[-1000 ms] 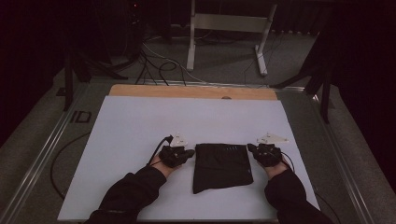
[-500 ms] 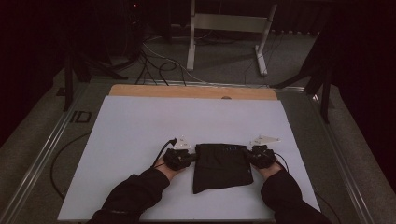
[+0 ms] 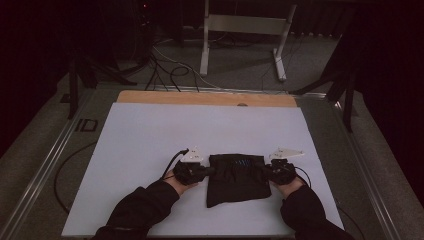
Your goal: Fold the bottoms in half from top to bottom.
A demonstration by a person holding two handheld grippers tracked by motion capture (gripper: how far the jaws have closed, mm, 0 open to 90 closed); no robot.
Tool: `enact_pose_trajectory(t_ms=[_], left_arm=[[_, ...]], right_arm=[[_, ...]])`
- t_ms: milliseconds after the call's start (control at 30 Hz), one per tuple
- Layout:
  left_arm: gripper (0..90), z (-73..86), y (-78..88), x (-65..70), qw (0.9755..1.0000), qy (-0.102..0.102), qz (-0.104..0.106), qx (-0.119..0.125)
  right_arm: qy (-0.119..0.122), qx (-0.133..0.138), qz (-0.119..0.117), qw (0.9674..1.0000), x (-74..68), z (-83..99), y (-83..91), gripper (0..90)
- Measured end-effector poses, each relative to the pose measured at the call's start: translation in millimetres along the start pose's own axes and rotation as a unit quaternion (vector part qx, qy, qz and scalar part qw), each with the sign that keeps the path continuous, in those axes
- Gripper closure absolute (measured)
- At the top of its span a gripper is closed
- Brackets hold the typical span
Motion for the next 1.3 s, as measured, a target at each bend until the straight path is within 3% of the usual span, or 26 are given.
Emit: enact_pose_trajectory(t_ms=[67,200,333,467,633,700,800,933,967,1067,1133,1300], left_arm=[[89.4,0.8,0.0,2.1,0.9997,-0.008,0.024,-0.005],[89.3,3.8,1.1,7.4,0.9982,-0.032,0.048,-0.013],[89.3,7.0,3.1,9.1,0.9953,-0.046,0.079,-0.034],[89.3,9.5,5.6,10.6,0.9922,-0.064,0.091,-0.056],[89.2,13.3,5.9,12.6,0.989,-0.074,0.104,-0.076],[89.0,13.0,7.2,11.3,0.9892,-0.076,0.102,-0.074],[86.3,9.1,9.6,6.9,0.9921,-0.058,0.097,-0.055],[83.7,4.5,11.7,4.5,0.995,-0.048,0.082,-0.032],[83.7,1.1,11.2,5.2,0.9971,-0.038,0.065,-0.013],[81.4,-3.8,8.4,10.4,0.9977,-0.034,0.058,0.002],[81.3,-6.2,5.1,17.2,0.9972,-0.034,0.066,0.004],[81.3,-4.1,-6.8,29.7,0.9959,-0.041,0.079,-0.016]], right_arm=[[0.002,-0.002,-0.008,1.0,-2.9,0.7,1.5,90.0],[0.009,-0.005,-0.024,0.9997,-8.7,2.1,6.9,90.0],[0.014,-0.012,-0.046,0.9988,-14.9,5.0,13.5,90.0],[0.026,-0.03,-0.07,0.9968,-22.4,10.3,19.0,90.0],[0.042,-0.02,-0.077,0.9959,-29.5,14.5,32.6,90.0],[0.043,-0.003,-0.073,0.9964,-29.5,13.9,41.6,90.0],[0.036,0.018,-0.046,0.9981,-25.2,12.0,50.2,90.0],[0.03,0.023,-0.036,0.9986,-21.0,11.7,47.3,90.0],[0.028,0.022,-0.036,0.9987,-20.2,12.1,44.8,90.0],[0.024,0.018,-0.048,0.9984,-20.4,10.5,34.0,90.0],[0.029,0.012,-0.053,0.9981,-23.0,10.1,31.6,90.0],[0.035,0.004,-0.061,0.9975,-27.9,11.8,27.9,90.0]])
Point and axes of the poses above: each handheld gripper's, and its own axes: y roughly backward along the jaws, z roughly out of its underside, x roughly to its right, the point moved 2 cm from there along -y, roughly forward along the jaws, and after that the axes turned 4 degrees about -z, right-handed, at the moved point
